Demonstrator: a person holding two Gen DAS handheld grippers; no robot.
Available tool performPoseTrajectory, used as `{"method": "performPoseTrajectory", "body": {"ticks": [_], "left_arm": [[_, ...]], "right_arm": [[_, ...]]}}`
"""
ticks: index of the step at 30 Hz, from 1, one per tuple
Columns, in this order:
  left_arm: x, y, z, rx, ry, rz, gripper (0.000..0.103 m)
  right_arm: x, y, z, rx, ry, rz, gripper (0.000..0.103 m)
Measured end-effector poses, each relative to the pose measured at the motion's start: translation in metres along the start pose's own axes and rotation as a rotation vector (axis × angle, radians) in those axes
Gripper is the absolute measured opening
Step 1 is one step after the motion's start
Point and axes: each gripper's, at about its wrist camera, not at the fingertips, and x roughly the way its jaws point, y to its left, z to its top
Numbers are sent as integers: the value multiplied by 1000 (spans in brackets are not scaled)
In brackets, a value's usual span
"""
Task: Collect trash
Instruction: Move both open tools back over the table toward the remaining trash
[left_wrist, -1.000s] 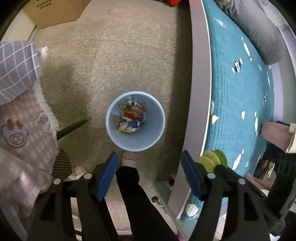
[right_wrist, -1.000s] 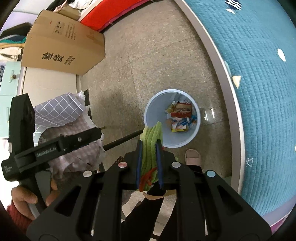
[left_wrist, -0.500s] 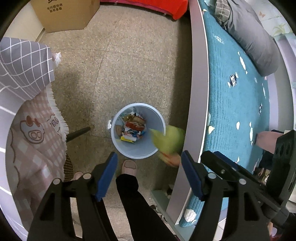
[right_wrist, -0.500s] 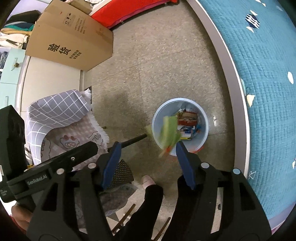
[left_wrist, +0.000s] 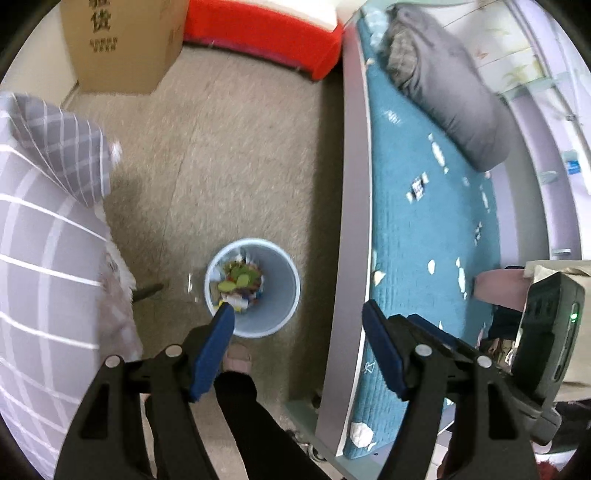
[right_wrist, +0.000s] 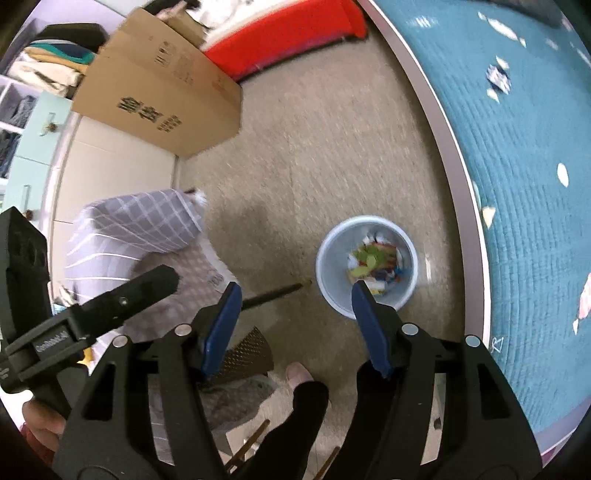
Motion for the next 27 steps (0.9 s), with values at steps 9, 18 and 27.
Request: {"method": "performPoseTrajectory", "body": {"ticks": [9, 18, 27], "left_arm": [[-118, 50, -22, 18, -231, -3, 71], [-218, 202, -72, -149, -350, 241, 72], [-260, 314, -117, -196, -286, 423, 72]], "right_arm": [[-38, 110, -18, -125, -117, 108, 65], [19, 252, -78, -262, -35, 247, 65], [65, 336, -124, -312, 41, 269, 66]]}}
